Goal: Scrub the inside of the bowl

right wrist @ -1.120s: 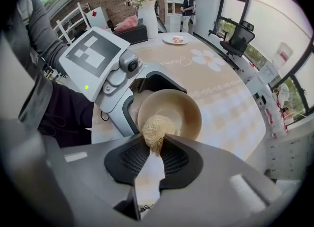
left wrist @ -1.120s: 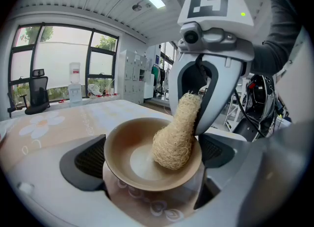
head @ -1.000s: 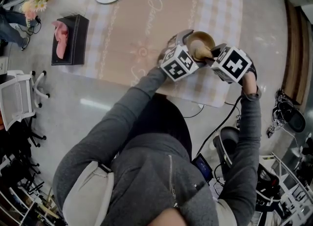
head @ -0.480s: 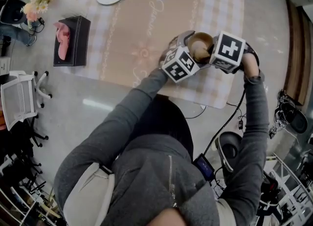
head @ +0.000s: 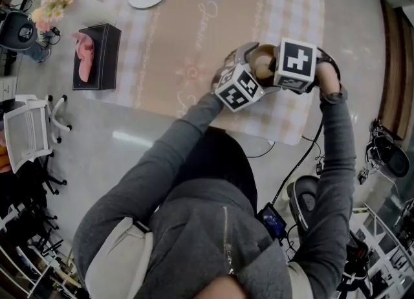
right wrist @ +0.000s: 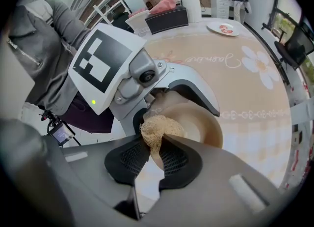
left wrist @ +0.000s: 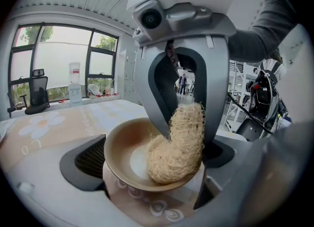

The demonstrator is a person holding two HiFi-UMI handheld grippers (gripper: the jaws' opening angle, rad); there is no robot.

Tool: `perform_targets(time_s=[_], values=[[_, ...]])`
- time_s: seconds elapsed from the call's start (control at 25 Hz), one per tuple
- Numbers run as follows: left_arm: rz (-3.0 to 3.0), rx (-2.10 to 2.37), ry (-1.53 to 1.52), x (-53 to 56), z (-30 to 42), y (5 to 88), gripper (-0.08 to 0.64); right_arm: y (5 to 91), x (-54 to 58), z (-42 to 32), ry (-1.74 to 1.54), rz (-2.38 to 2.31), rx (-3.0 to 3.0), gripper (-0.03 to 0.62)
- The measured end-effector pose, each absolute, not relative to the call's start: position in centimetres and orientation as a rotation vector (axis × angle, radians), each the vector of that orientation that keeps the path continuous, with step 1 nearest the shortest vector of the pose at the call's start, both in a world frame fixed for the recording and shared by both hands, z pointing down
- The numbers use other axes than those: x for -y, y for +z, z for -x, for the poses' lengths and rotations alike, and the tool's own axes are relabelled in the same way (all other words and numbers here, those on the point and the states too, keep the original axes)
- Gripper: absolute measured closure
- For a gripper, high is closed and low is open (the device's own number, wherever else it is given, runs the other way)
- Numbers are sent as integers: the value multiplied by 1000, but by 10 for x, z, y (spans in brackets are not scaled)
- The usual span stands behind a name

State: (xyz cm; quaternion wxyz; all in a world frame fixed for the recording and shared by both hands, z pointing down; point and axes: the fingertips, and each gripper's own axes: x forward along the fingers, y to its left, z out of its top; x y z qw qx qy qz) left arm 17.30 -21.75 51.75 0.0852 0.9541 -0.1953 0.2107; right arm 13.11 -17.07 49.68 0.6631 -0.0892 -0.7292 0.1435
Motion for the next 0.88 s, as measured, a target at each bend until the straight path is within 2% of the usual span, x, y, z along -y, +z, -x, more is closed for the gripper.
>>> perform_targets(time_s=[0.88], values=[[-2846,585,628,218,-171,518,-25,501,187,-112,322,36,1872,535]])
